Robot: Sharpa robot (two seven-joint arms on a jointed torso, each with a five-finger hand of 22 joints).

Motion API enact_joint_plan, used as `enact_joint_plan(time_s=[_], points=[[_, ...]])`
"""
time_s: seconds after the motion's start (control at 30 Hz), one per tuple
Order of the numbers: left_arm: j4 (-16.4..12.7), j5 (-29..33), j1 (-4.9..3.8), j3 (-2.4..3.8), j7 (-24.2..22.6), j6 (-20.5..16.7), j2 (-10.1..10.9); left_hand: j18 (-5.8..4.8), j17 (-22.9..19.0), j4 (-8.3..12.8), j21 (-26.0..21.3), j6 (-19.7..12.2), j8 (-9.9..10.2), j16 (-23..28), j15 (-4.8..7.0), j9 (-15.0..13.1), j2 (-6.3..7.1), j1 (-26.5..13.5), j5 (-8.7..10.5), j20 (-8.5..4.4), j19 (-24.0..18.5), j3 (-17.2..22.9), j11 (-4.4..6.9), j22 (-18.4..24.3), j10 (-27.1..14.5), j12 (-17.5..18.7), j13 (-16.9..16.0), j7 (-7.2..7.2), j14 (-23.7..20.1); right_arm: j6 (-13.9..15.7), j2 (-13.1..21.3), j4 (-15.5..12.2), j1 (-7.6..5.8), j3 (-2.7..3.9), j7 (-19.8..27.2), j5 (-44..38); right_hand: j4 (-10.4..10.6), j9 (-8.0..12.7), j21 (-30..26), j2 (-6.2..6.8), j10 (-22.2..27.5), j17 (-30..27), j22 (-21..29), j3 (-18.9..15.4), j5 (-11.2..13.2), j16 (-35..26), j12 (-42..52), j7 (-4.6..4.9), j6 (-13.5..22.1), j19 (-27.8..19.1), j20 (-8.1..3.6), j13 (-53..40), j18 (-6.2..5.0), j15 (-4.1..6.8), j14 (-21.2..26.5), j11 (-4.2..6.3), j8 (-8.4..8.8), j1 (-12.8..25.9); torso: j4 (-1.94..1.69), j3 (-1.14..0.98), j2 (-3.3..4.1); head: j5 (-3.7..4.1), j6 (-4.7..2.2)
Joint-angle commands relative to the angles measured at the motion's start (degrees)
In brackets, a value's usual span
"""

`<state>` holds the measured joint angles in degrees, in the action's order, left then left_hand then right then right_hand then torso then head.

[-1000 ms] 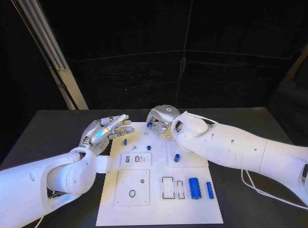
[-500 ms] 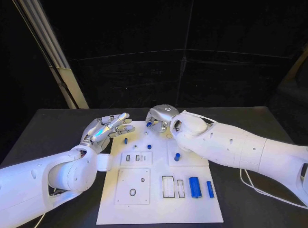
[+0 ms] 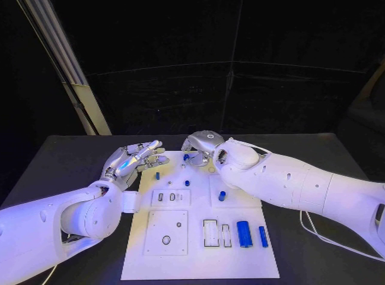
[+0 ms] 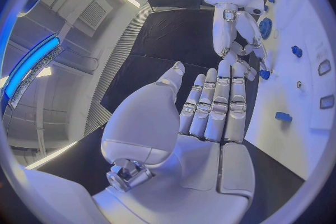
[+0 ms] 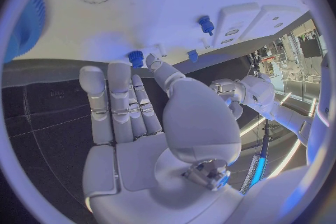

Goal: Assemble the parts on the task board

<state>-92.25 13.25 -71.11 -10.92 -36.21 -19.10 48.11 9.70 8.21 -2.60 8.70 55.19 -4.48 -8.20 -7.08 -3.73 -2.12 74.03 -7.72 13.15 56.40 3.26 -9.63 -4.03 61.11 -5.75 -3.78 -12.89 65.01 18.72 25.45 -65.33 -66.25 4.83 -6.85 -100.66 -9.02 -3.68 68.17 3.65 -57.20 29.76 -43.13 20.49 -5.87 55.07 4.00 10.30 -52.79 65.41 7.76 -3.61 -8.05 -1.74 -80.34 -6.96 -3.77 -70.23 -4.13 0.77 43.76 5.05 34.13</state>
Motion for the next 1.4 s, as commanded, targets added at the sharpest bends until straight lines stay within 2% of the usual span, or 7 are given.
enact_joint_plan(time_s=[0.03,0.4,0.6,0.67,0.7,0.9,1.4], points=[[-0.02,-0.01,-0.12,0.05,-0.08,0.68,0.02,0.79,0.10,0.21,-0.29,0.22,0.35,0.18,-0.07,0.03,-0.62,0.14,-0.11,0.43,0.11,0.17,-0.23,0.09,-0.05,0.27,0.08,-0.29,-0.22,2.54,1.25,-1.49,-0.12,0.03,0.12,0.52,0.43,-0.15,-0.19,-0.31,-1.02,0.20,-0.06,-0.75,-0.37,-0.07,0.82,-0.09,-0.05,0.31,-0.14,-0.18,-0.70,0.38,-0.20,0.27,0.04,-1.02,0.04,-0.06,-0.02,-0.02,-0.05],[-0.13,-0.01,-0.13,0.04,-0.33,0.76,0.47,0.80,0.13,0.28,-0.34,0.23,0.36,0.21,-0.06,0.03,-0.70,0.19,-0.11,0.43,0.16,0.24,-0.23,0.09,-0.04,0.27,0.08,-0.29,-0.18,4.03,11.71,-11.30,-0.08,0.42,-1.48,7.25,3.26,-0.39,4.27,-0.57,-11.83,9.89,-8.30,-0.59,-2.18,6.85,5.66,-0.39,-3.60,5.62,-1.12,-1.33,0.80,1.55,-3.34,1.89,-0.65,-0.99,0.91,-0.26,-0.28,-0.49,-0.31],[0.01,0.12,-0.12,0.04,-0.37,0.82,0.51,0.80,0.14,0.29,-0.35,0.24,0.36,0.22,-0.06,0.02,-0.71,0.20,-0.11,0.43,0.17,0.26,-0.22,0.09,-0.03,0.27,0.08,-0.28,-0.17,-0.22,16.49,-14.39,-0.07,1.90,-4.69,12.21,7.76,-0.01,6.68,2.72,-19.91,15.69,-12.39,-3.94,-2.91,11.12,10.30,-1.40,0.12,7.81,-2.54,-4.88,1.55,2.80,-4.28,3.35,0.23,2.12,1.14,-0.44,-0.41,-0.39,-0.49],[0.07,0.21,-0.12,0.03,-0.36,0.85,0.51,0.80,0.14,0.29,-0.35,0.24,0.36,0.22,-0.06,0.02,-0.71,0.20,-0.11,0.43,0.17,0.26,-0.22,0.09,-0.03,0.27,0.08,-0.28,-0.17,-2.35,17.76,-14.70,-0.07,2.12,-5.88,13.23,10.60,-0.19,7.97,4.08,-20.99,19.14,-14.61,-7.41,-5.19,13.58,13.11,-1.76,1.31,8.91,-3.08,-8.25,1.93,3.27,-4.59,3.84,-0.11,1.54,1.24,-0.50,-0.44,-0.43,-0.48],[0.11,0.24,-0.12,0.03,-0.35,0.88,0.51,0.80,0.14,0.29,-0.35,0.24,0.36,0.22,-0.06,0.02,-0.71,0.20,-0.11,0.43,0.17,0.26,-0.22,0.09,-0.03,0.27,0.08,-0.28,-0.17,-3.35,18.25,-14.73,-0.07,2.19,-6.41,13.57,15.93,-0.49,9.11,3.86,-17.87,21.75,-16.18,-14.34,-6.87,15.92,17.98,-1.81,2.61,9.41,-3.12,-15.66,2.10,3.32,-4.40,4.31,-0.80,-4.05,1.28,-0.51,-0.44,-0.43,-0.49],[0.34,0.33,-0.11,0.03,-0.27,1.48,0.35,0.81,0.16,0.33,-0.36,0.26,0.35,0.22,-0.04,0.02,-0.73,0.23,-0.11,0.43,0.20,0.28,-0.21,0.09,0.00,0.26,0.07,-0.26,-0.13,-6.97,19.46,-13.96,-0.07,2.39,-9.04,14.58,25.78,-0.30,12.09,4.49,-15.36,32.35,-22.33,-18.17,-5.71,21.81,28.29,-1.26,3.69,11.87,-2.53,-28.73,3.30,2.75,-5.44,3.39,-0.65,-9.14,1.10,-0.40,-0.35,0.16,-0.68],[0.64,0.35,-0.11,0.02,-0.21,1.71,0.21,0.81,0.18,0.39,-0.39,0.29,0.34,0.23,-0.03,0.01,-0.77,0.28,-0.11,0.42,0.24,0.33,-0.18,0.09,0.04,0.25,0.07,-0.22,-0.09,-11.34,18.20,-12.18,-0.05,2.43,-9.57,12.46,25.00,-0.38,16.02,3.78,-19.44,44.66,-30.78,-18.50,-8.60,28.15,54.63,-1.22,2.63,15.61,-2.15,-56.13,4.77,2.37,-6.94,3.22,-1.56,-12.06,0.89,-0.37,-0.37,0.49,-0.34]])
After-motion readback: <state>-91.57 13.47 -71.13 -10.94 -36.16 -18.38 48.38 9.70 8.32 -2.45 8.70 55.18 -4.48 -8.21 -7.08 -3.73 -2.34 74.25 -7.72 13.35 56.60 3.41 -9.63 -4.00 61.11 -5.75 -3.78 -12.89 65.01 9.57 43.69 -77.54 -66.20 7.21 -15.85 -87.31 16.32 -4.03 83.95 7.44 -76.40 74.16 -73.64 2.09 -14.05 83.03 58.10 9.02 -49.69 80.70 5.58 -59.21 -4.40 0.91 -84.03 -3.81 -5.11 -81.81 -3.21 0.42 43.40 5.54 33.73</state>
